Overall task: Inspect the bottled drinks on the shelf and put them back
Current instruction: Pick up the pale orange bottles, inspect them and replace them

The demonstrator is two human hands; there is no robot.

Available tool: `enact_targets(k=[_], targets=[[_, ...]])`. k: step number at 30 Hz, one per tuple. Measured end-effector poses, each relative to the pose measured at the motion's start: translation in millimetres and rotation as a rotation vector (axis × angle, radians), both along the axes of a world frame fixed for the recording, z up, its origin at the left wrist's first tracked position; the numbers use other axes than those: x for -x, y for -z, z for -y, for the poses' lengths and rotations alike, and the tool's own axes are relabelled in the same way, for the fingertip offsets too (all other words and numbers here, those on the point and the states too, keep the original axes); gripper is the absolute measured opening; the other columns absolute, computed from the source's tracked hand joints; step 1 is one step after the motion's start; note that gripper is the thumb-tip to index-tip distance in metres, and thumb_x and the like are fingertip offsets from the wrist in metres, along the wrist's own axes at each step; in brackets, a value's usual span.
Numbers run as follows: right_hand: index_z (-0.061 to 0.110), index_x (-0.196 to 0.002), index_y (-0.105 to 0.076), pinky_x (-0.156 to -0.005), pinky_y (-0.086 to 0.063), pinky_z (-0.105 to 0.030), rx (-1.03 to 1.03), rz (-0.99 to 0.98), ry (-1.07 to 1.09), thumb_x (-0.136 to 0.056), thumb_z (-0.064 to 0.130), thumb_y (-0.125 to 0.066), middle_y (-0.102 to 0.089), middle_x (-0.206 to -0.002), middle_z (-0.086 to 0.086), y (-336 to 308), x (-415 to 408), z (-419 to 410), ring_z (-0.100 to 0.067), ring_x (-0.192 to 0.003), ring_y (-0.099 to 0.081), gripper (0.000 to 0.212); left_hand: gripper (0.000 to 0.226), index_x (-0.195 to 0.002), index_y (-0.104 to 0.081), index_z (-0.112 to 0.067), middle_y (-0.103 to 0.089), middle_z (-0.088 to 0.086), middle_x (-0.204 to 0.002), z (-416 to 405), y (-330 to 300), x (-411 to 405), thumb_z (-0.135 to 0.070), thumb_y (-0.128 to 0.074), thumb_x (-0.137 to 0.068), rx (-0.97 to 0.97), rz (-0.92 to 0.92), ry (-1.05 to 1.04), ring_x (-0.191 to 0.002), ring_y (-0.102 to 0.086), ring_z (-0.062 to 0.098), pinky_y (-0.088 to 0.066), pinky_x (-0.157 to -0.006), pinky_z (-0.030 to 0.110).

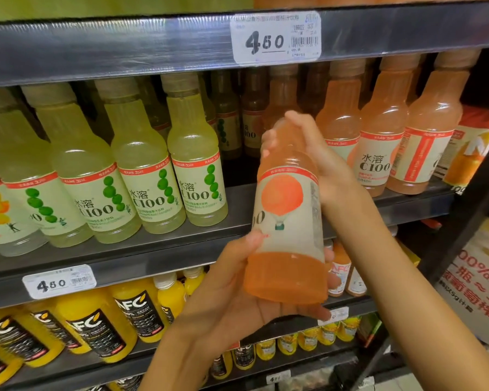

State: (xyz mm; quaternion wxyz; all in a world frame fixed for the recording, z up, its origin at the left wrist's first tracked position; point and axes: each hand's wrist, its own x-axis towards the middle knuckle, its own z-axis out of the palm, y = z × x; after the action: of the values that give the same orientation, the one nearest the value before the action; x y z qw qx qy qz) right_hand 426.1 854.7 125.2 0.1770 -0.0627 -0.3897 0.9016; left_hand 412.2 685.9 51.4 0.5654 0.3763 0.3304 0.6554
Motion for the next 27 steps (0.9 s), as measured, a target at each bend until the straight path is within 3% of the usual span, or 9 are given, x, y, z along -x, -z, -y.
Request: enact_targets(k=[2, 5, 7, 11, 16, 18, 20, 23, 27], targets=[[0.010, -0.071, -0.059, -0.056, -0.053, -0.021, -0.033, -0.057, -0.045, -0.088, 0.035, -0.053, -0.056, -0.063, 0.000, -5, -1, -1, -0.010, -0.053, -0.058, 0.031, 0.059, -0.119, -0.066, -0.016, -0.069, 0.011, -0.112, 0, 0, 2, -0.049, -0.075, -0.072, 0.025, -0.065, -0.033, -0.095, -0.068, 0.025, -0.056, -0.075, 0.035], [0.004, -0.103, -0.055, -0.061, -0.056, -0.025, -0.220, -0.077, 0.078, -0.093, 0.037, -0.051, -0.064, -0.074, -0.006, -13, -2, -1, -0.016, -0.064, -0.065, 0.035, 0.074, -0.123, -0.057, -0.017, -0.072, 0.005, -0.109, -5, 1, 5, -0.051, -0.079, -0.061, 0.119, -0.280, -0.232, -0.096, -0.070, 0.018, -0.054, -0.075, 0.022], [0.001, -0.118, -0.052, -0.065, -0.059, -0.030, -0.371, -0.031, 0.160, -0.096, 0.038, -0.050, -0.070, -0.083, -0.012, -14, -3, -2, -0.022, -0.075, -0.071, 0.043, 0.068, -0.125, -0.052, -0.019, -0.072, 0.001, -0.110, -11, 0, 6, -0.047, -0.070, -0.066, 0.112, -0.388, -0.343, -0.099, -0.068, 0.013, -0.053, -0.076, 0.017], [0.004, -0.121, -0.050, -0.077, -0.059, -0.041, -0.635, 0.098, 0.335, -0.097, 0.035, -0.051, -0.071, -0.100, -0.019, -17, -3, -4, -0.029, -0.090, -0.072, 0.040, 0.048, -0.124, -0.051, -0.025, -0.071, -0.004, -0.111, -26, 0, 8, -0.037, -0.063, -0.079, 0.041, -0.489, -0.499, -0.100, -0.067, 0.007, -0.051, -0.076, 0.014], [0.011, -0.091, -0.055, -0.071, -0.056, -0.036, -0.831, 0.164, 0.553, -0.094, 0.031, -0.048, -0.068, -0.089, -0.009, -28, -3, -9, -0.020, -0.078, -0.068, 0.022, 0.069, -0.132, -0.046, -0.026, -0.067, -0.007, -0.114, -50, -5, 18, -0.051, -0.065, -0.071, -0.009, -0.664, -0.667, -0.100, -0.065, 0.004, -0.053, -0.075, 0.015], [0.006, -0.094, -0.055, -0.074, -0.052, -0.037, -0.885, 0.199, 0.617, -0.095, 0.025, -0.045, -0.065, -0.095, -0.017, -38, -2, -13, -0.022, -0.081, -0.063, 0.021, 0.075, -0.137, -0.040, -0.028, -0.063, -0.014, -0.117, -60, -10, 28, -0.054, -0.064, -0.070, -0.021, -0.748, -0.729, -0.103, -0.061, -0.005, -0.051, -0.078, 0.011], [-0.006, -0.093, -0.055, -0.071, -0.048, -0.034, -0.920, 0.181, 0.634, -0.095, 0.017, -0.044, -0.059, -0.087, -0.022, -41, 0, -14, -0.023, -0.075, -0.056, 0.025, 0.069, -0.137, -0.038, -0.029, -0.059, -0.018, -0.119, -69, -12, 39, -0.045, -0.067, -0.077, -0.020, -0.809, -0.764, -0.106, -0.058, -0.008, -0.049, -0.081, 0.009], [0.014, -0.067, -0.040, -0.048, -0.037, -0.013, -0.985, 0.173, 0.686, -0.095, 0.010, -0.045, -0.040, -0.063, -0.001, -36, 3, -13, -0.006, -0.054, -0.041, 0.029, 0.061, -0.136, -0.040, -0.027, -0.059, -0.015, -0.122, -80, -9, 50, -0.029, -0.070, -0.083, 0.001, -0.844, -0.780, -0.111, -0.057, -0.004, -0.047, -0.089, 0.013], [0.019, -0.064, -0.031, -0.042, -0.029, -0.007, -1.016, 0.160, 0.736, -0.095, 0.011, -0.047, -0.032, -0.064, 0.003, -24, 9, -14, -0.002, -0.052, -0.037, 0.036, 0.063, -0.139, -0.042, -0.020, -0.061, -0.004, -0.126, -93, 0, 56, -0.022, -0.071, -0.083, 0.020, -0.854, -0.798, -0.113, -0.058, 0.003, -0.048, -0.093, 0.020]])
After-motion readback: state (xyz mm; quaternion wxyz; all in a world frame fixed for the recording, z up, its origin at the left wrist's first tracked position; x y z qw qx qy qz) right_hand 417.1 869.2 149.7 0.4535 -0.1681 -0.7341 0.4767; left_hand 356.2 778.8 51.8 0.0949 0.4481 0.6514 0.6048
